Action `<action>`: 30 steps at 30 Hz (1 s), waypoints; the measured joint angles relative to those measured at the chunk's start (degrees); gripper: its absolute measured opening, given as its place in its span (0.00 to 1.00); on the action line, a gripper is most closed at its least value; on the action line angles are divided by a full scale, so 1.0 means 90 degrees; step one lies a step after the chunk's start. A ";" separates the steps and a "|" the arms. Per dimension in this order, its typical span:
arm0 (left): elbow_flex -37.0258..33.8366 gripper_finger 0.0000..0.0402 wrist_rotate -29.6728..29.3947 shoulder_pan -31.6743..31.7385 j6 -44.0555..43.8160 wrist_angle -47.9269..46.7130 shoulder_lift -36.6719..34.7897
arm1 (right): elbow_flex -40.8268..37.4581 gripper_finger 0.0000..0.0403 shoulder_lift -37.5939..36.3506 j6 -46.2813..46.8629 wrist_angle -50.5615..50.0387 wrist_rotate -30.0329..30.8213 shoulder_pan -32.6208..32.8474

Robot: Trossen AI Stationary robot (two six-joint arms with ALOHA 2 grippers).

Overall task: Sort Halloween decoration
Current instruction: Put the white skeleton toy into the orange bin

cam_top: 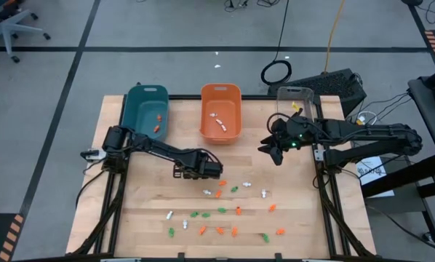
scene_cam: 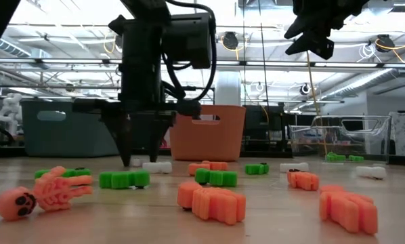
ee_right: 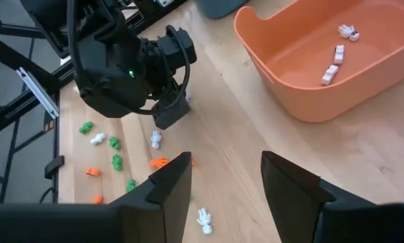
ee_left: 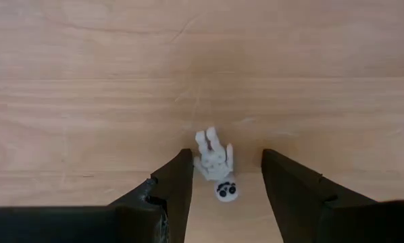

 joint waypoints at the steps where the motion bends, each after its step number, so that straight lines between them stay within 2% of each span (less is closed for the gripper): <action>1: 0.0002 0.43 0.0018 0.0002 -0.0002 0.0016 0.0035 | 0.0000 0.40 0.0000 0.0000 0.0000 -0.0001 0.0000; 5: -0.0004 0.39 -0.0009 -0.0003 0.0005 0.0031 0.0049 | 0.0000 0.40 0.0000 -0.0002 -0.0001 0.0008 0.0000; 13: -0.0005 0.16 -0.0114 -0.0007 0.0530 0.0131 0.0064 | 0.0000 0.40 0.0000 0.0030 0.0002 0.0139 -0.0002; 17: 0.0005 0.08 -0.0116 -0.0007 0.0688 0.0113 0.0068 | 0.0000 0.40 0.0000 0.0037 0.0002 0.0300 -0.0003; 25: 0.0350 0.07 -0.0139 -0.0063 0.0731 -0.0245 0.0108 | 0.0000 0.40 0.0000 0.0039 -0.0011 0.0347 -0.0002; 30: 0.0712 0.07 -0.0079 -0.0135 0.1023 -0.0428 -0.0130 | 0.0000 0.40 0.0000 -0.0017 -0.0028 0.0329 -0.0002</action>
